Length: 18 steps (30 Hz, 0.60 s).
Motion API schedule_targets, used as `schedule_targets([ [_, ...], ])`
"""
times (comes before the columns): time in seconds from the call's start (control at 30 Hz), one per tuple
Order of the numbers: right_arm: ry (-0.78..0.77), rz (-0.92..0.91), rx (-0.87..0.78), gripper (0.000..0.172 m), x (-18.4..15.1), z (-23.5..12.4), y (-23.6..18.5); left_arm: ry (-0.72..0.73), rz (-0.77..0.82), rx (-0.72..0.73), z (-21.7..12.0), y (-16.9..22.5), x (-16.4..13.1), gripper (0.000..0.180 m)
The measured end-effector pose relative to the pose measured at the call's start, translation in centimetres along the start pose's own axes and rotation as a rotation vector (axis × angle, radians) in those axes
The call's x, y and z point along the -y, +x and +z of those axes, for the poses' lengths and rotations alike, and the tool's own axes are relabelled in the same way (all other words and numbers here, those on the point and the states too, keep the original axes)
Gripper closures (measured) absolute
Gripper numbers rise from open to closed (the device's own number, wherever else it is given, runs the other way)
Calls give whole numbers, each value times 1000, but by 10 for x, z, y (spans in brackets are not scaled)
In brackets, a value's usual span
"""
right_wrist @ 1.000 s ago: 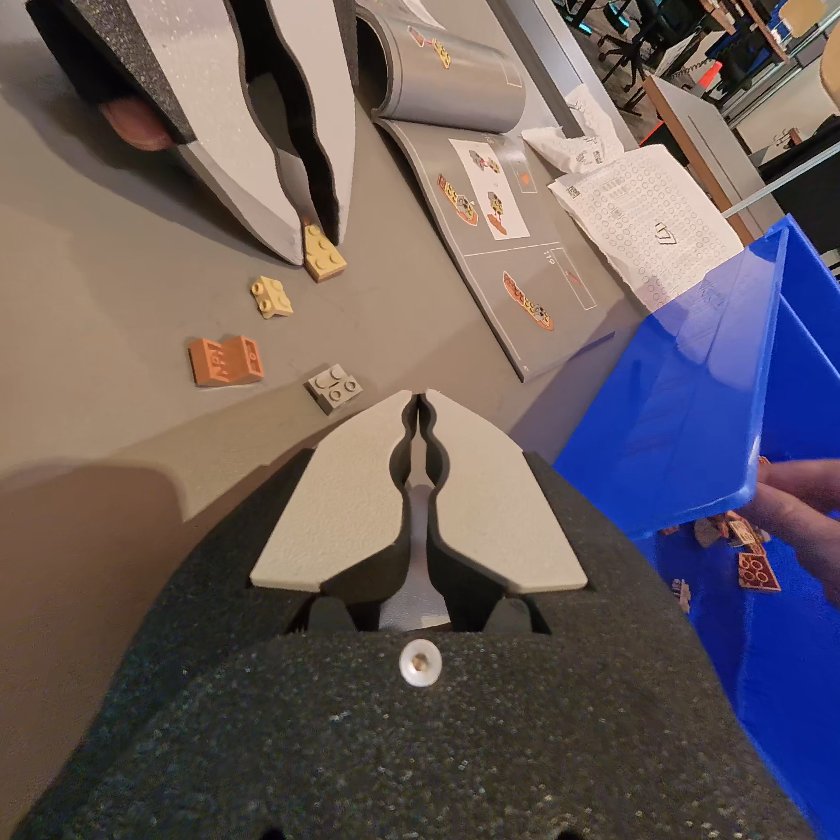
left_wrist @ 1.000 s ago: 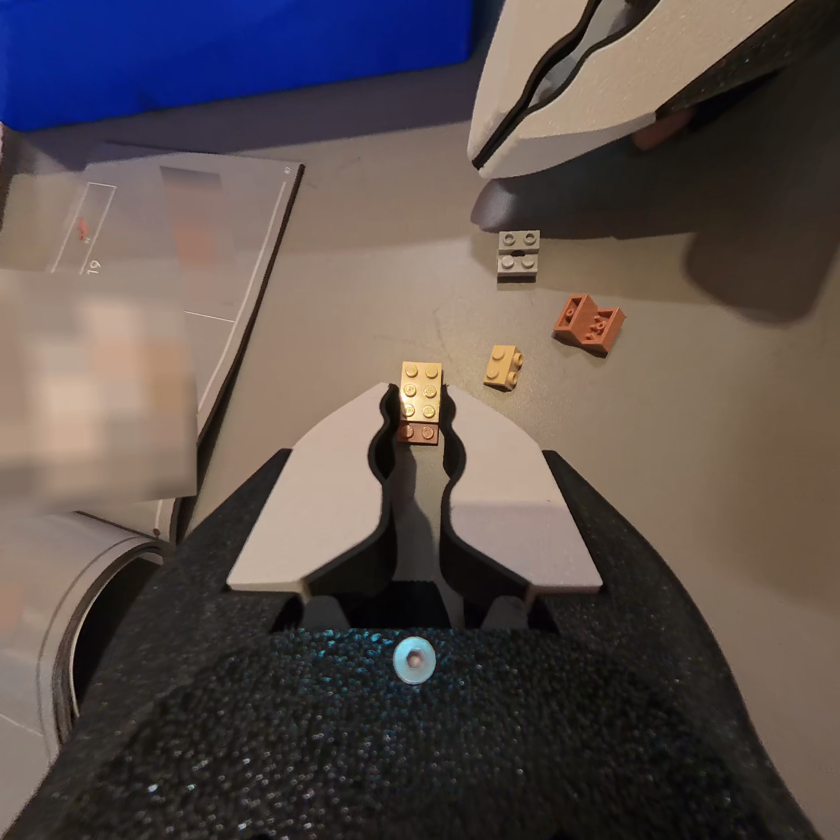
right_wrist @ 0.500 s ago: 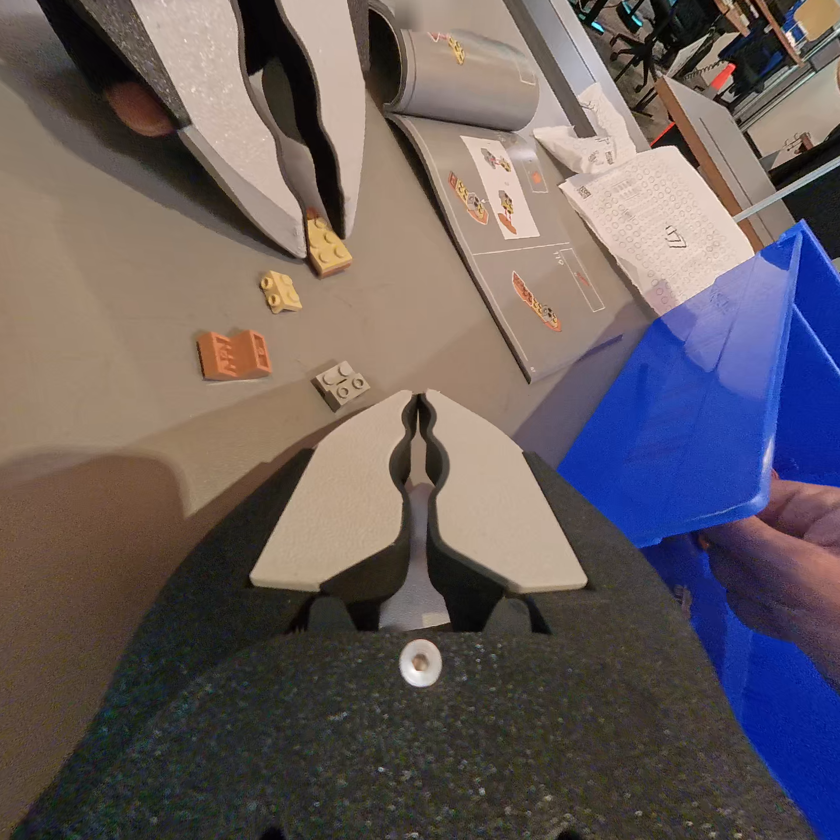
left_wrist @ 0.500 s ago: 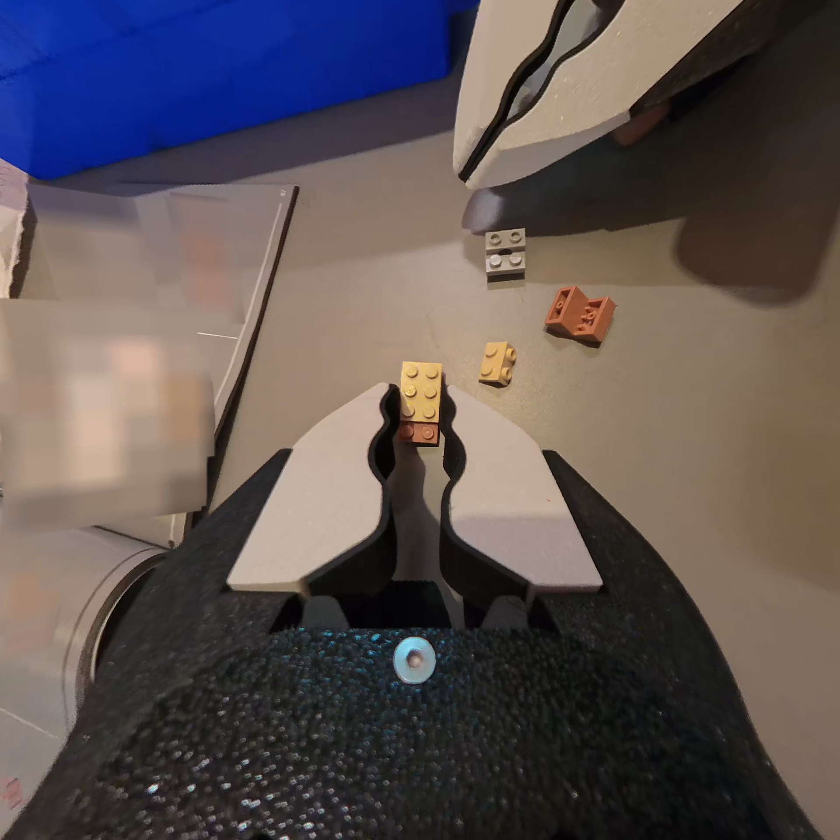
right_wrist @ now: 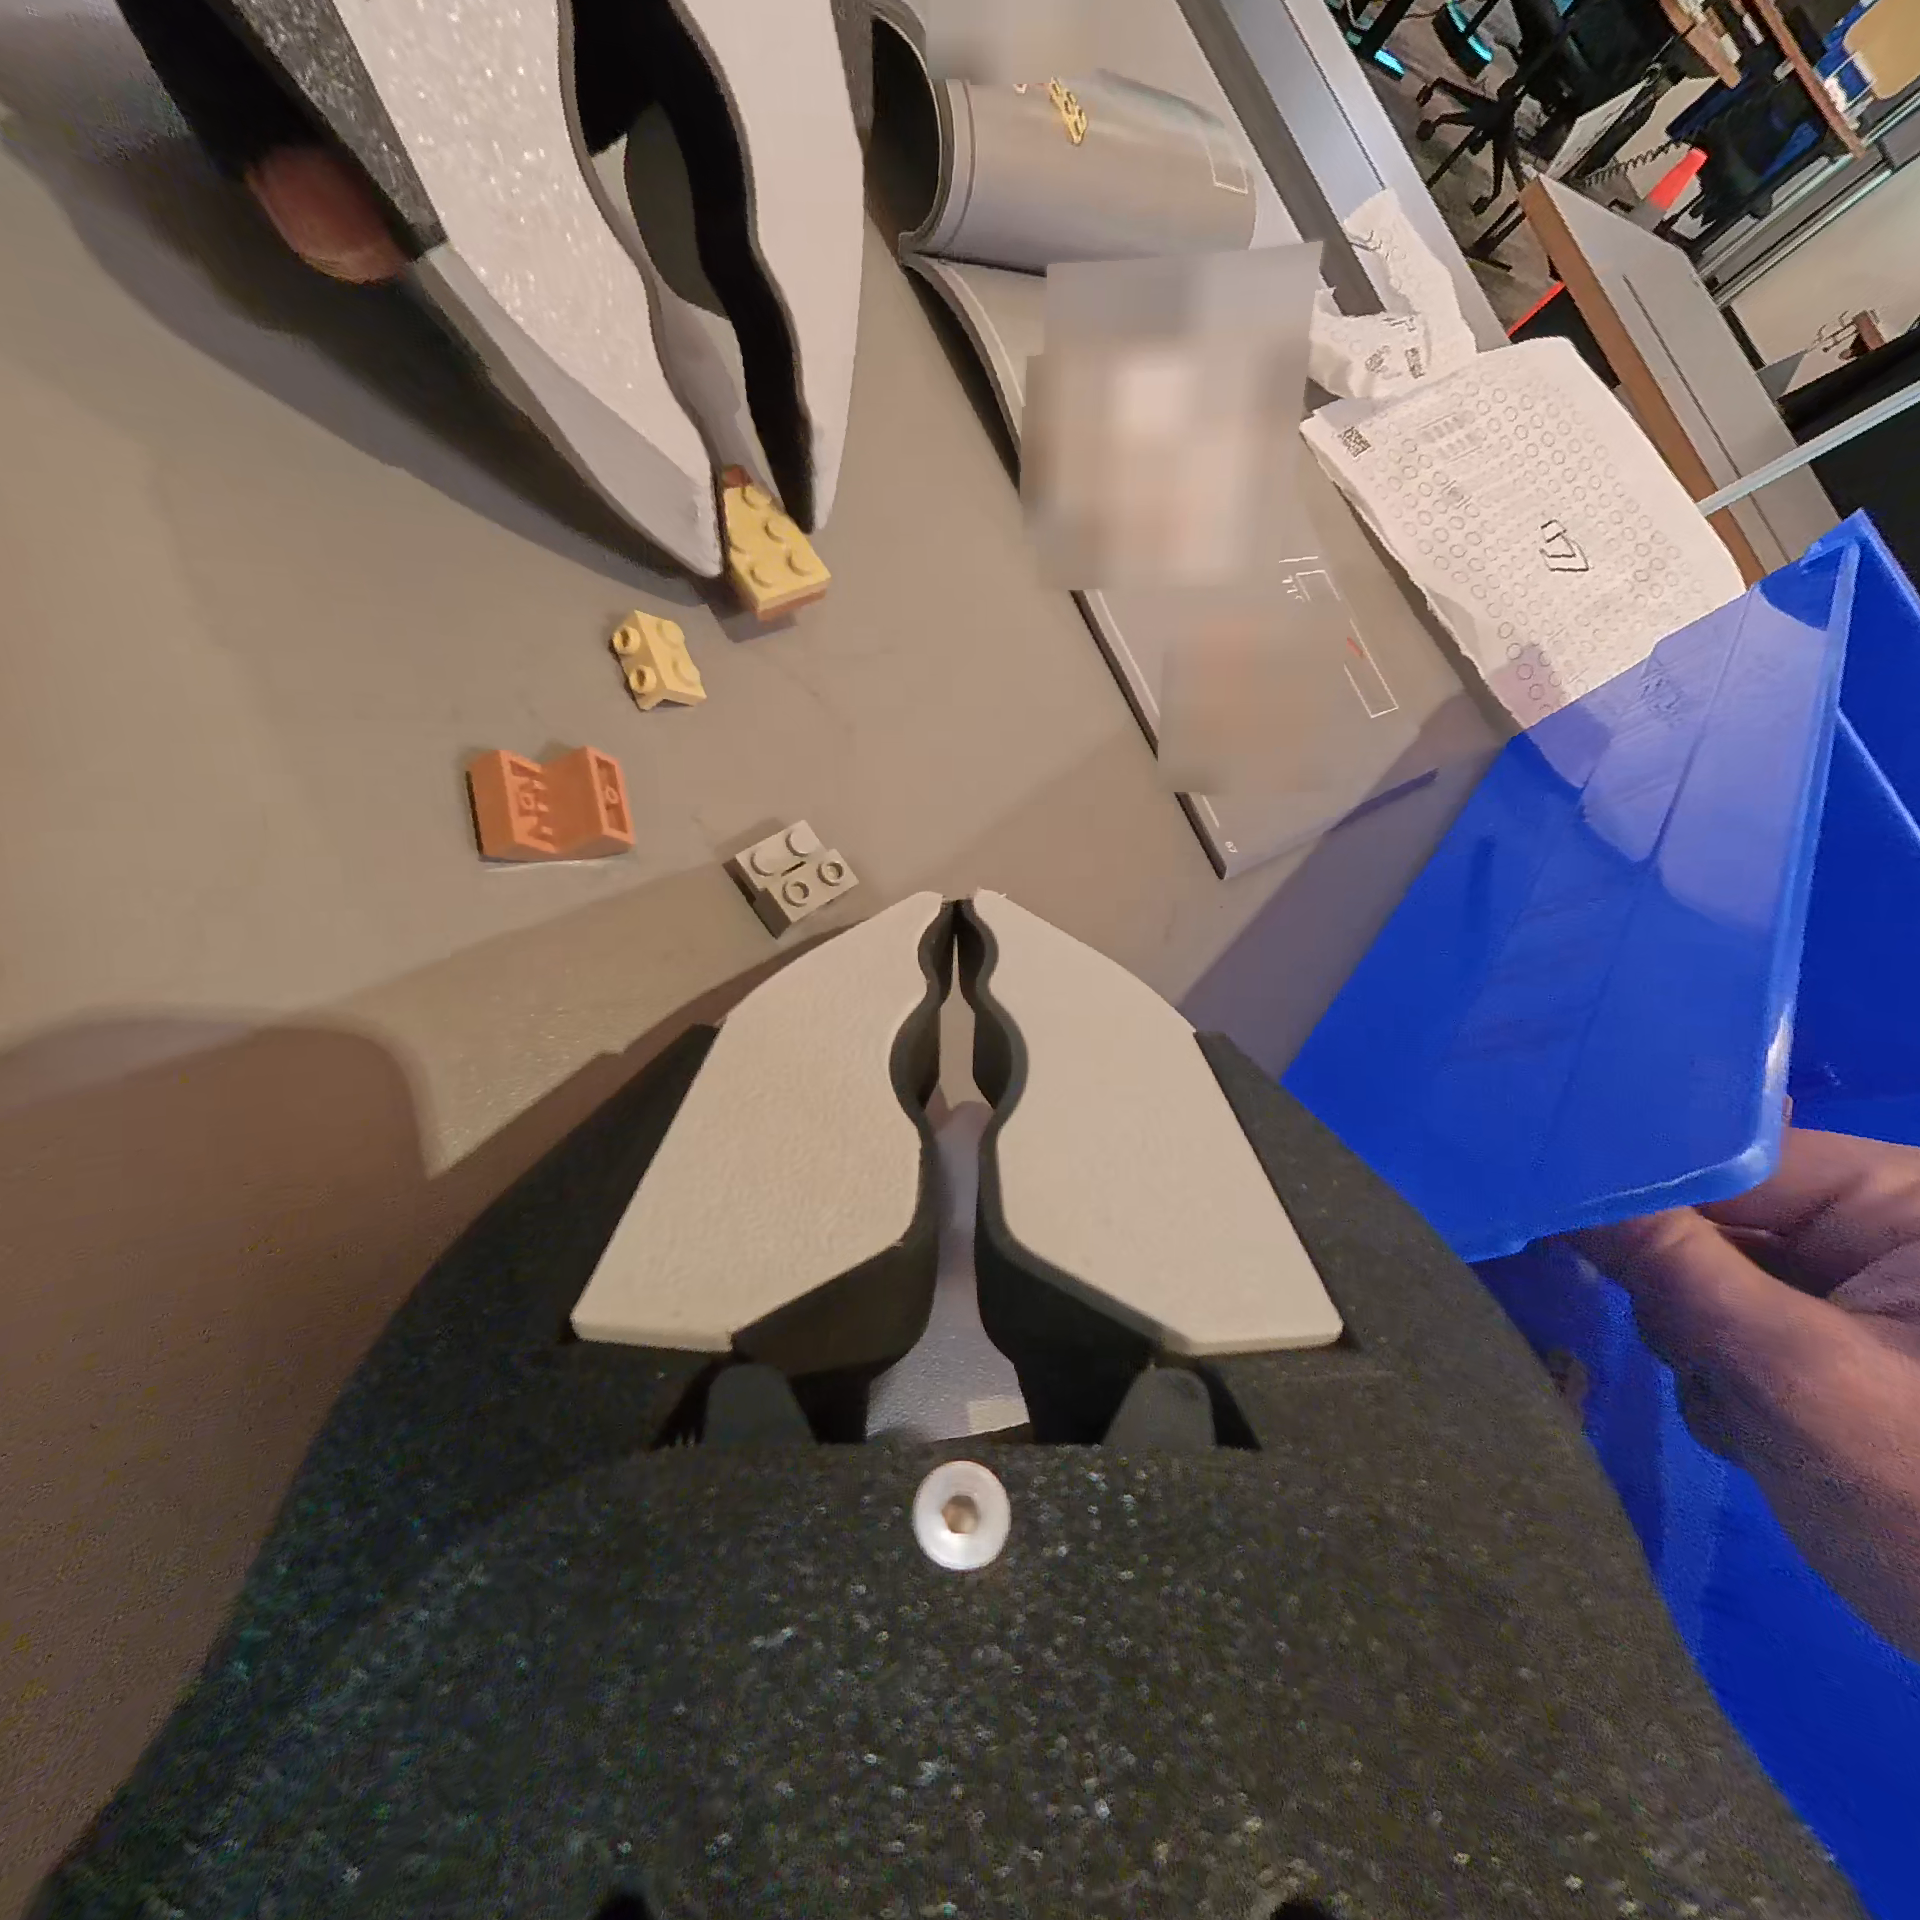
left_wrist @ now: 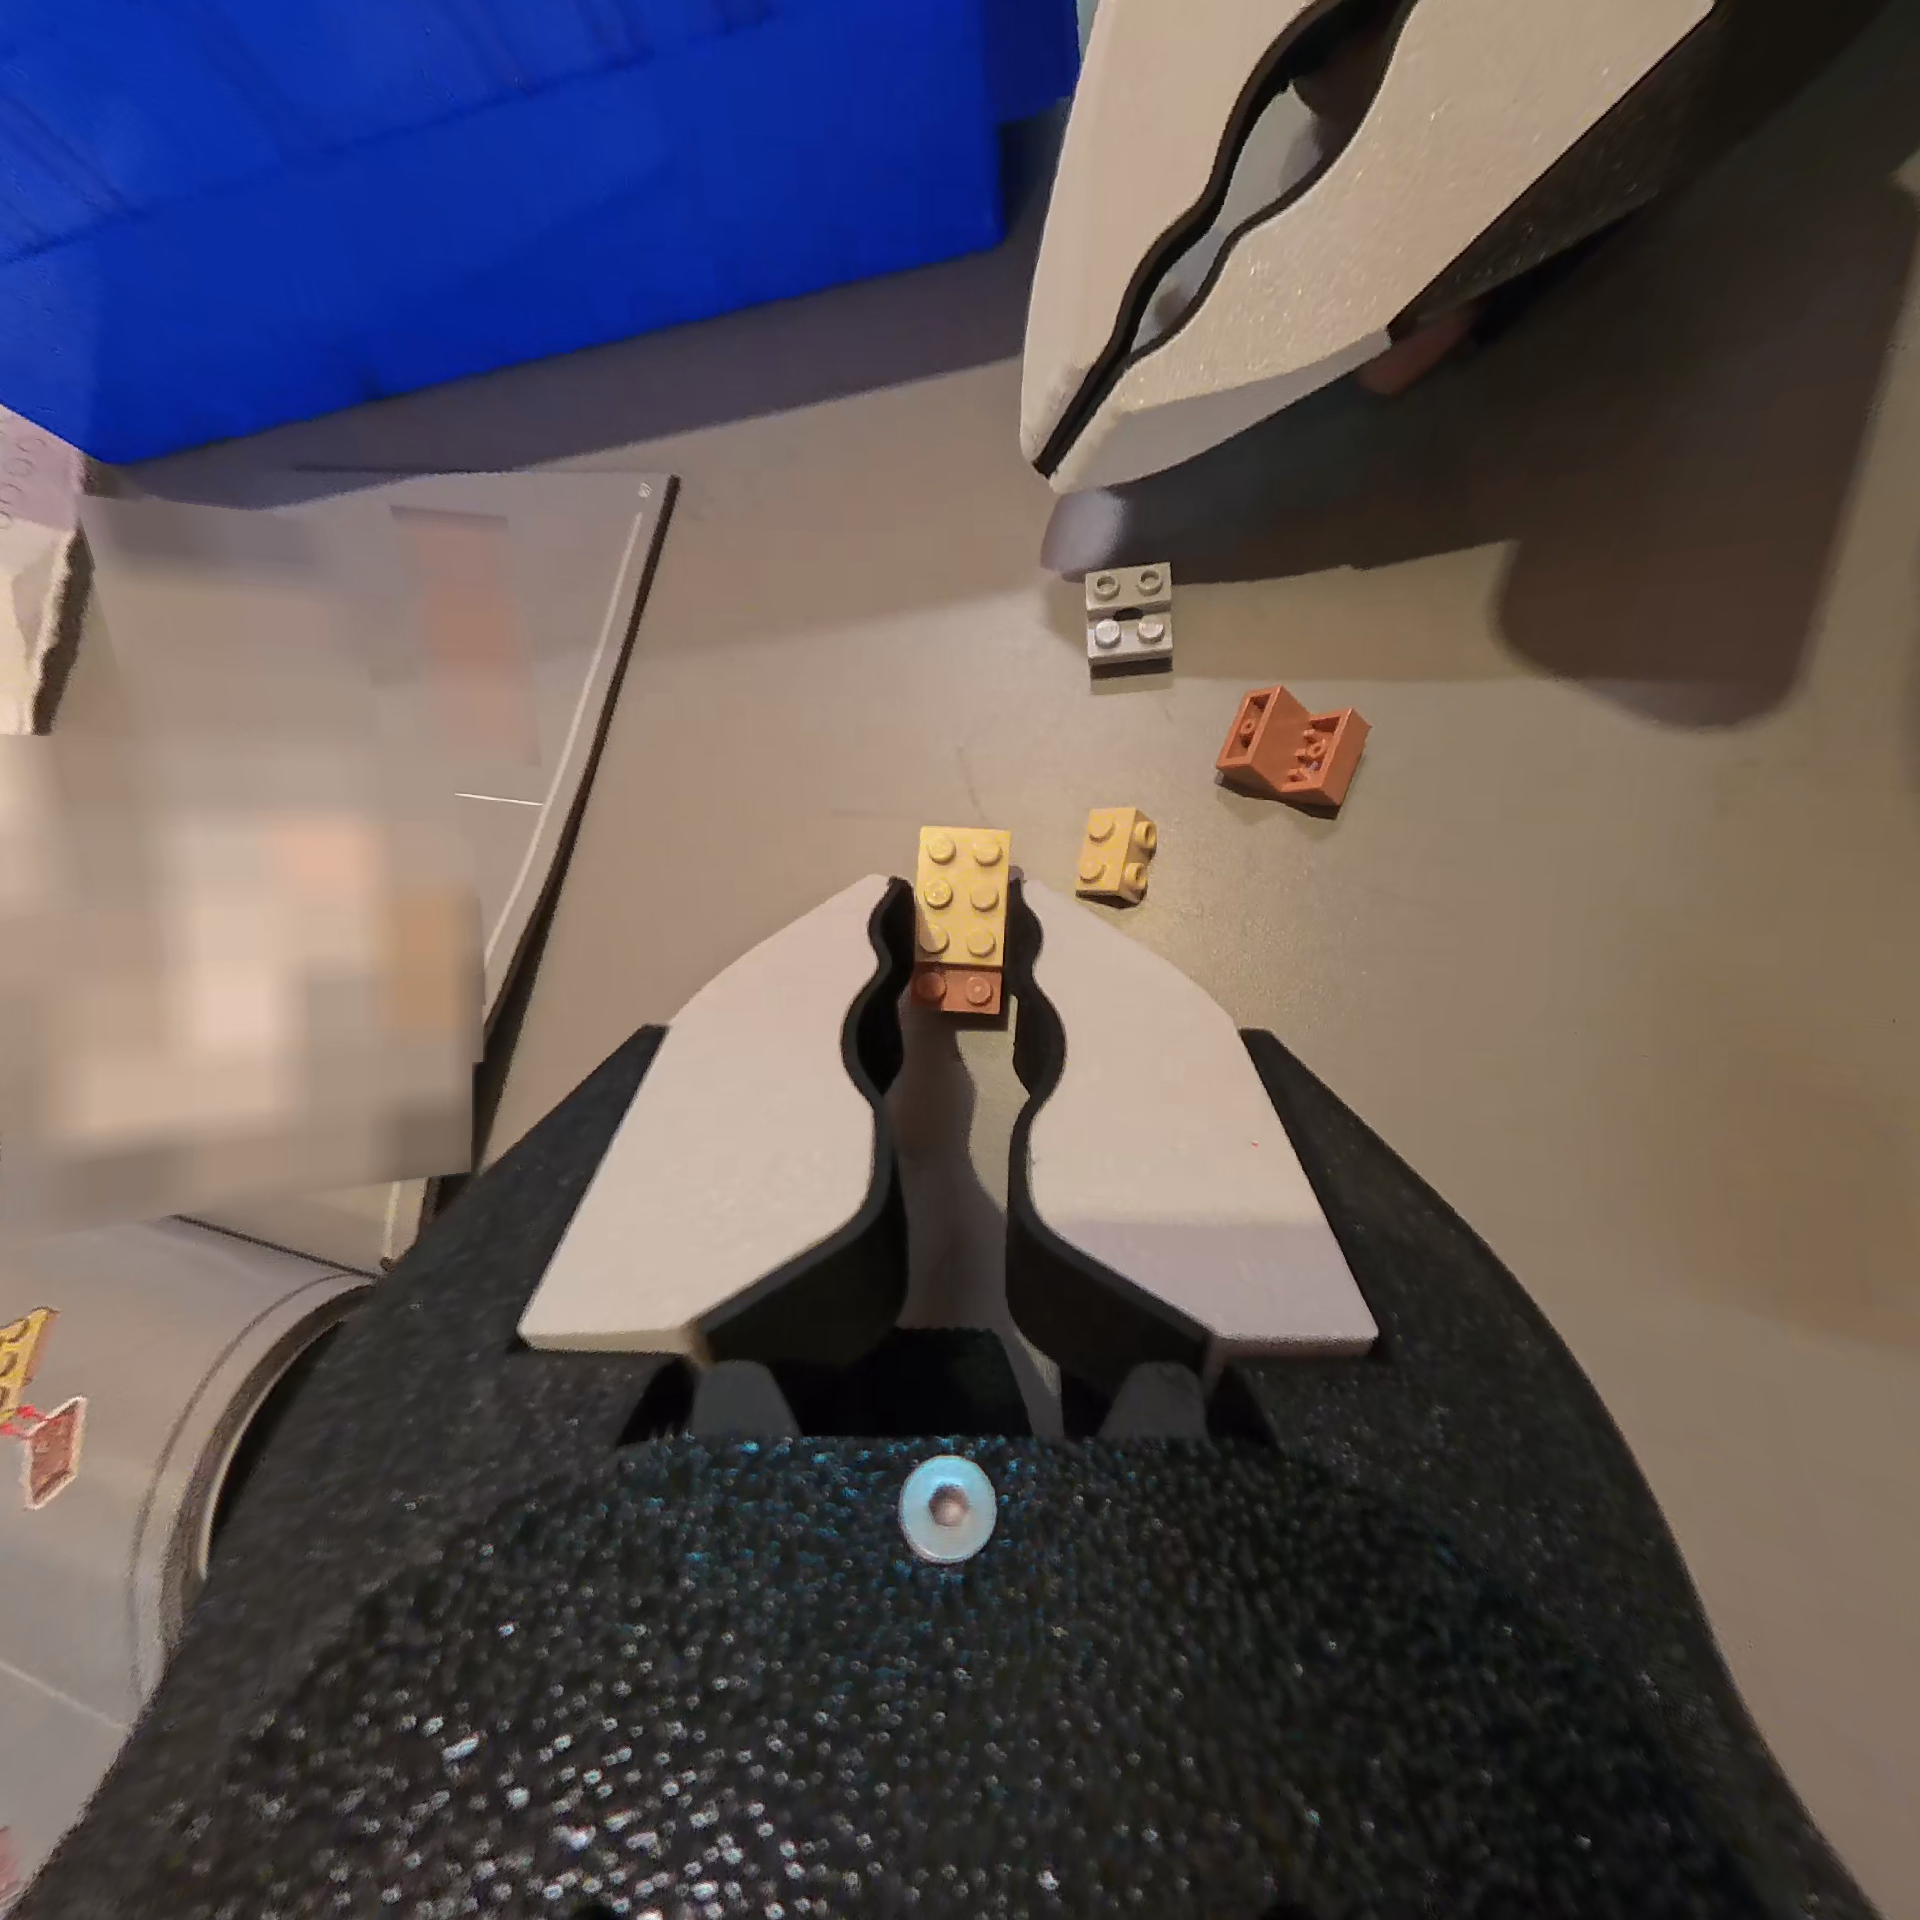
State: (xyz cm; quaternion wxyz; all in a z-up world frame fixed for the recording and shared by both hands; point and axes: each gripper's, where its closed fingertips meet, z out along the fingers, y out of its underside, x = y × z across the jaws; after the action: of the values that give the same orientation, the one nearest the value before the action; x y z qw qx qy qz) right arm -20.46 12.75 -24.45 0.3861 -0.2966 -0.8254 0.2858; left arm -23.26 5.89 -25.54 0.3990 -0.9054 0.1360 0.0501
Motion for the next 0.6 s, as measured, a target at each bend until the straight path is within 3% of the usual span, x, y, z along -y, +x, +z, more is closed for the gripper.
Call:
schedule_targets([
  [0.6, -2, -20, 8, 172, 0, 0, -3, -16, 1, -5, 3, 2, -2, 164],
])
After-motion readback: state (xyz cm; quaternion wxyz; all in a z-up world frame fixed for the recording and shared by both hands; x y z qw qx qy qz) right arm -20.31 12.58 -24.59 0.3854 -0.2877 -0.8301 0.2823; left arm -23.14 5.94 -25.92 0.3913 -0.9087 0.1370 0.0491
